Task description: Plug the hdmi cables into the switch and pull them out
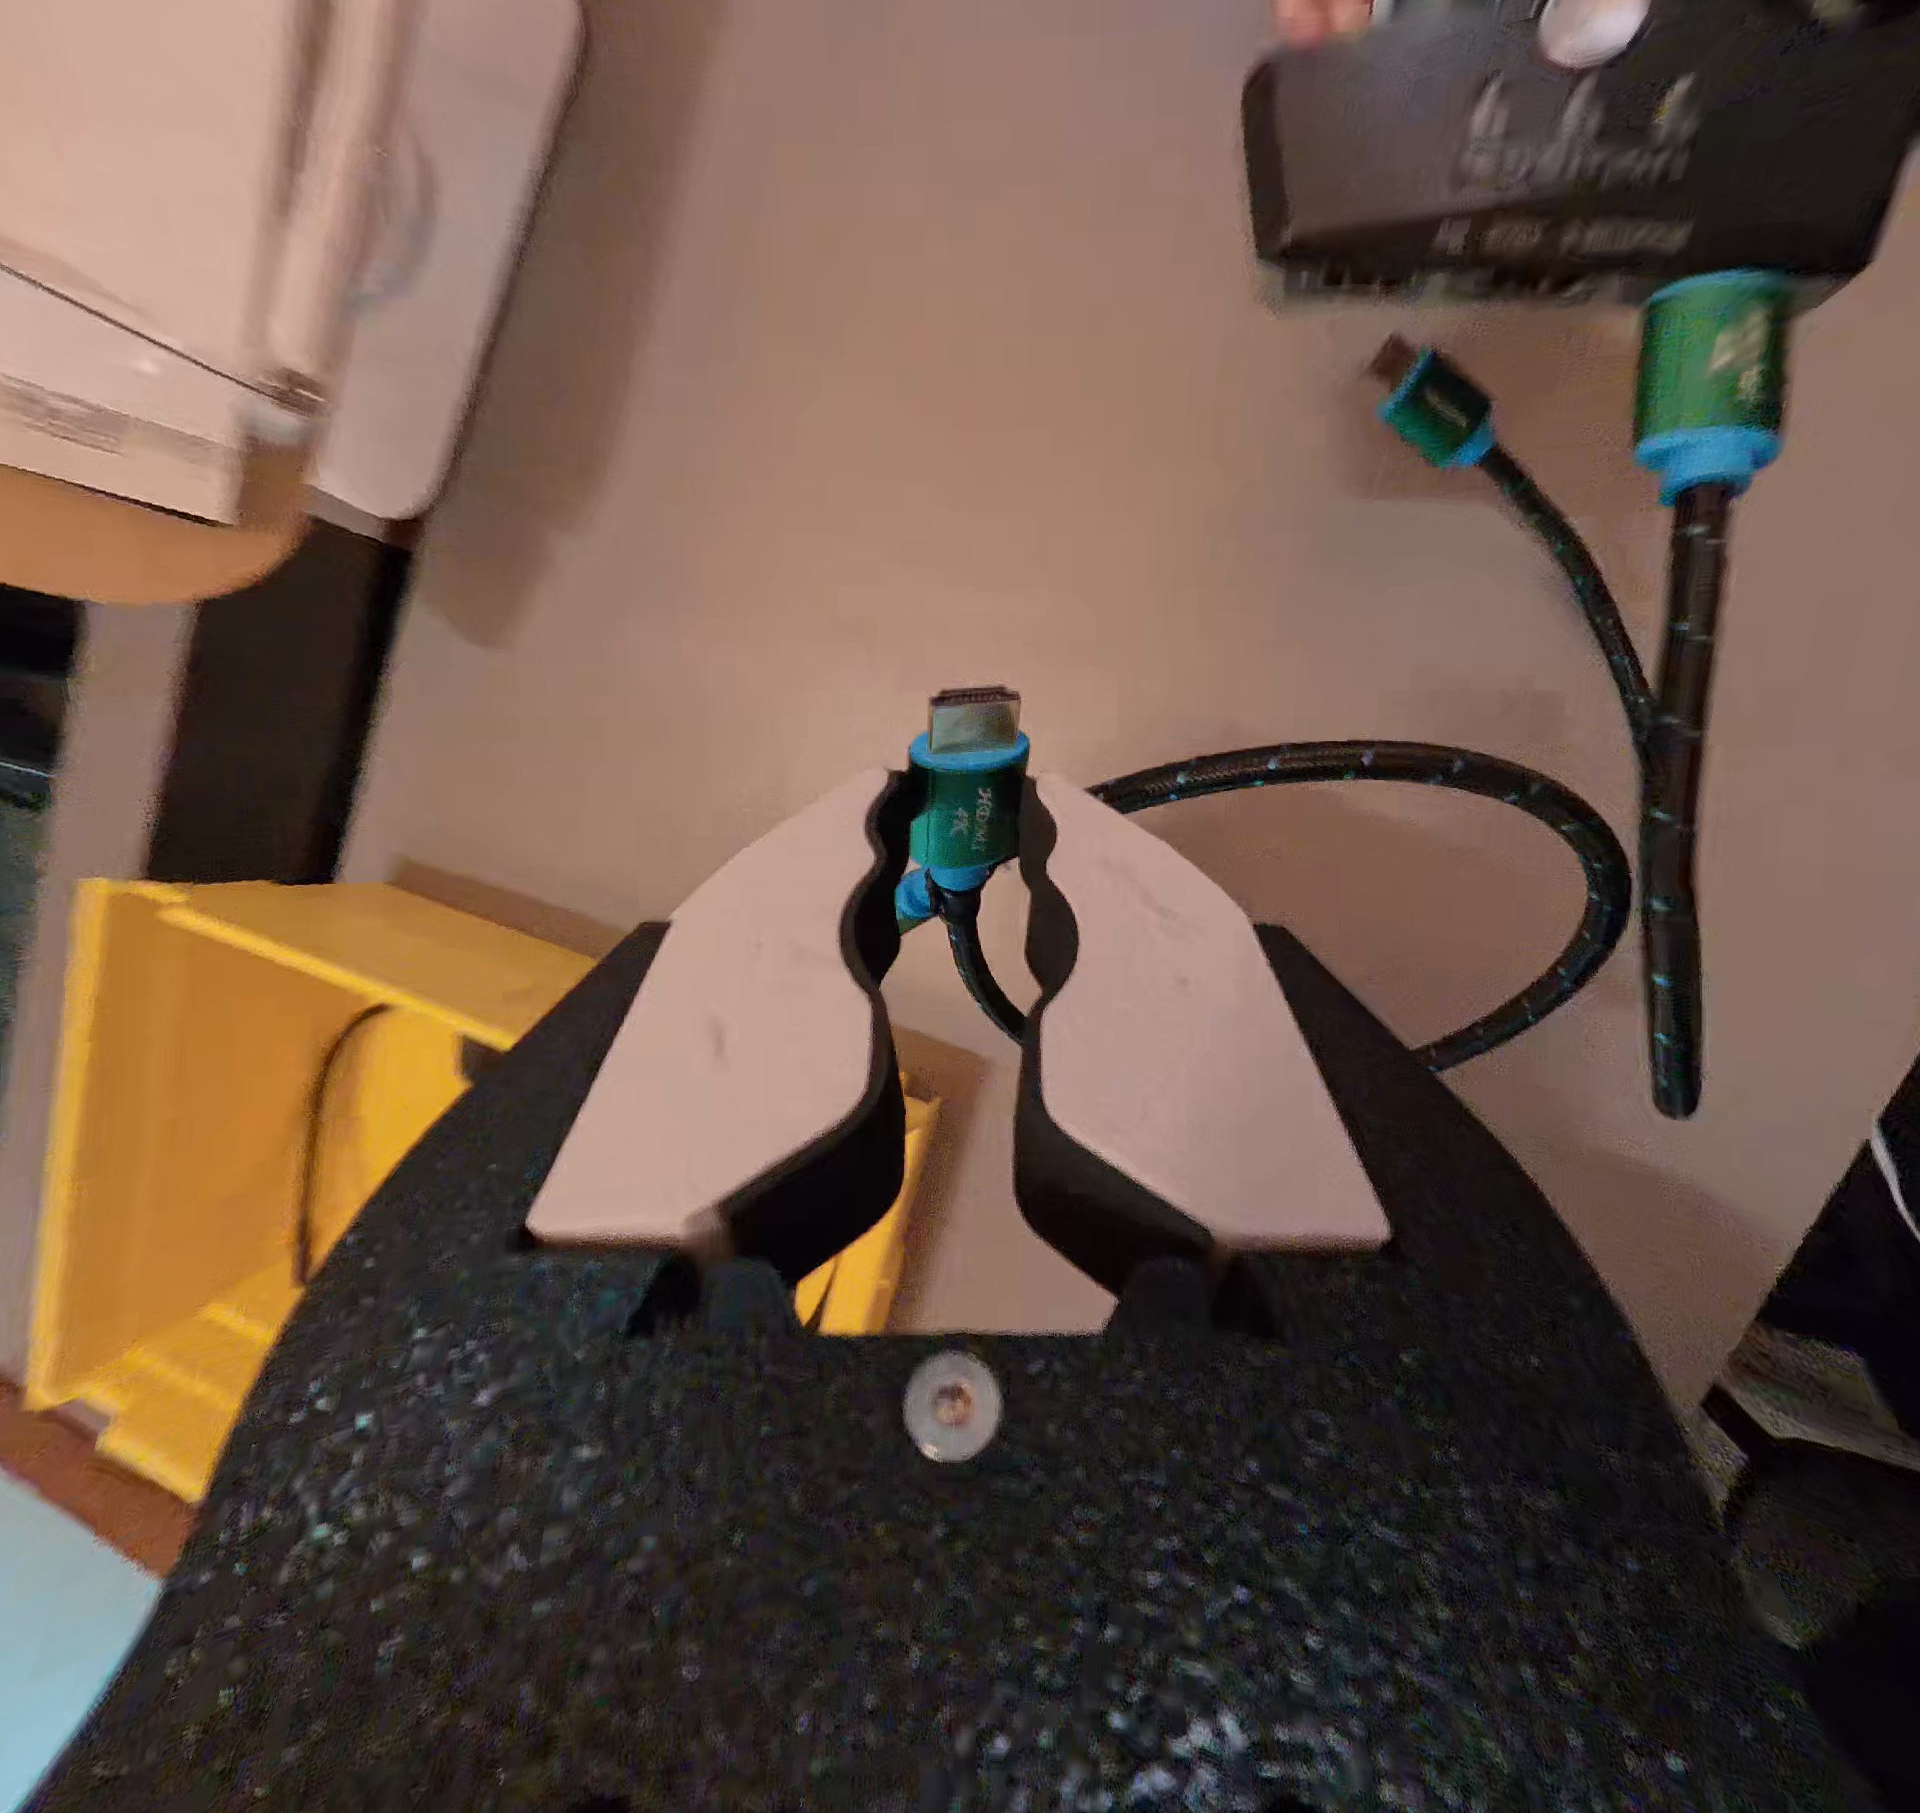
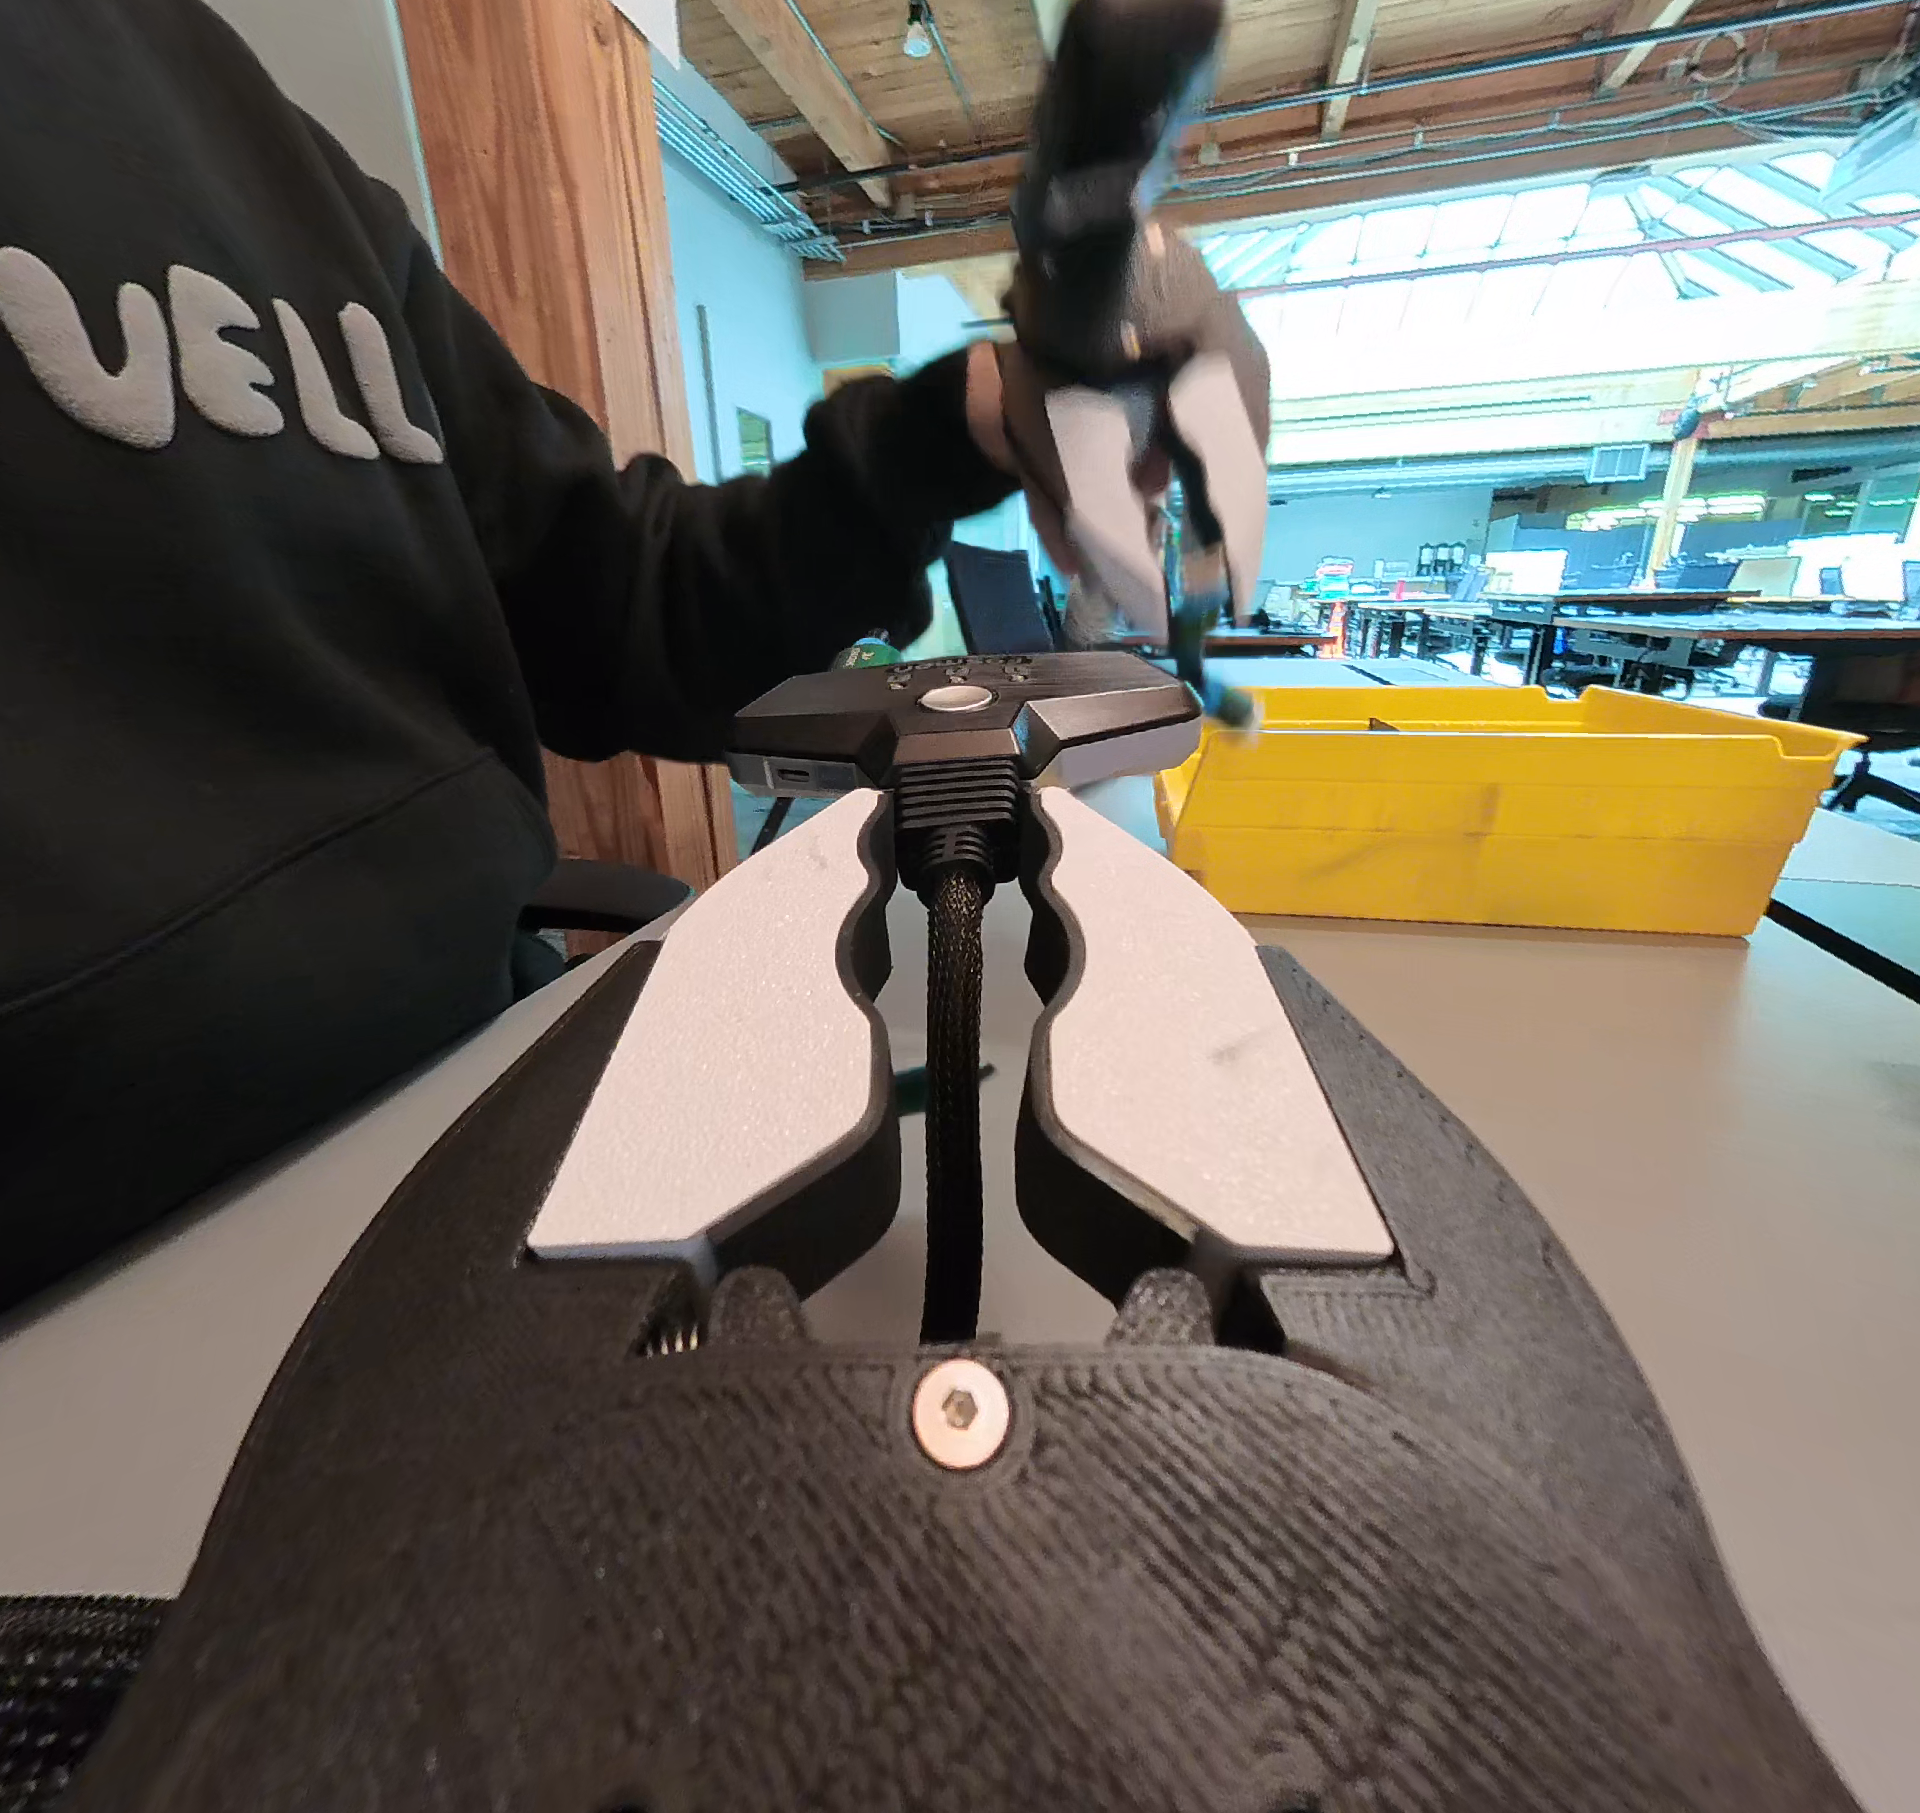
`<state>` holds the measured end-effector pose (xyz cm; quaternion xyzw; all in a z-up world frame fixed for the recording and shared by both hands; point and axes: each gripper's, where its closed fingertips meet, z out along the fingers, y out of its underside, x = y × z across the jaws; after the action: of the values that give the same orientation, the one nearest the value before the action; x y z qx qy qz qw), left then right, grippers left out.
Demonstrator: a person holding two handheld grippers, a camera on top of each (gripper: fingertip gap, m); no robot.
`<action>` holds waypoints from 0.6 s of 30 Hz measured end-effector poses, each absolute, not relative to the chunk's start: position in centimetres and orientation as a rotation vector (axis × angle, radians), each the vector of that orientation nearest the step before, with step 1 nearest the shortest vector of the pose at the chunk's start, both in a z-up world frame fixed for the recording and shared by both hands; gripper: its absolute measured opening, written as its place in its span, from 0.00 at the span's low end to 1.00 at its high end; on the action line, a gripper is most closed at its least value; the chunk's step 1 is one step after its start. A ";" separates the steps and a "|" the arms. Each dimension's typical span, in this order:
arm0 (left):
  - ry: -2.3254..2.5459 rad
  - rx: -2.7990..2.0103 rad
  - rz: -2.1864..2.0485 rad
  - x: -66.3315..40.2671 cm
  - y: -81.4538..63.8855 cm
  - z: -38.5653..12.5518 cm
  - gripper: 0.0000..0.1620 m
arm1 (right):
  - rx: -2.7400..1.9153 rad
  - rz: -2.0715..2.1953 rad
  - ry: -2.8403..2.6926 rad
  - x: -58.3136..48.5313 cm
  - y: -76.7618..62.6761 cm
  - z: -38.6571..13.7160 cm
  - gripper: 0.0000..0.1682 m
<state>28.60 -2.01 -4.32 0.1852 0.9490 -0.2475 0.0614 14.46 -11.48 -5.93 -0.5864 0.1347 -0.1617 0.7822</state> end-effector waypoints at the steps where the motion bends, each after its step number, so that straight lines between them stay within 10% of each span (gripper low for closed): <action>1: 2.888 0.552 -0.736 28.4 -2.4 -5.9 0.12 | -1.266 -0.346 0.280 14.3 -11.4 -5.9 0.13; 18: 2.807 0.385 -1.051 29.6 -8.4 -19.0 0.12 | -1.262 -0.363 0.303 14.6 -11.6 -5.9 0.13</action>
<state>29.57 -8.36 -19.04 0.1273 0.9272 -0.3472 0.0599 14.61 -11.59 -5.91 -0.5843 0.1403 -0.1678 0.7815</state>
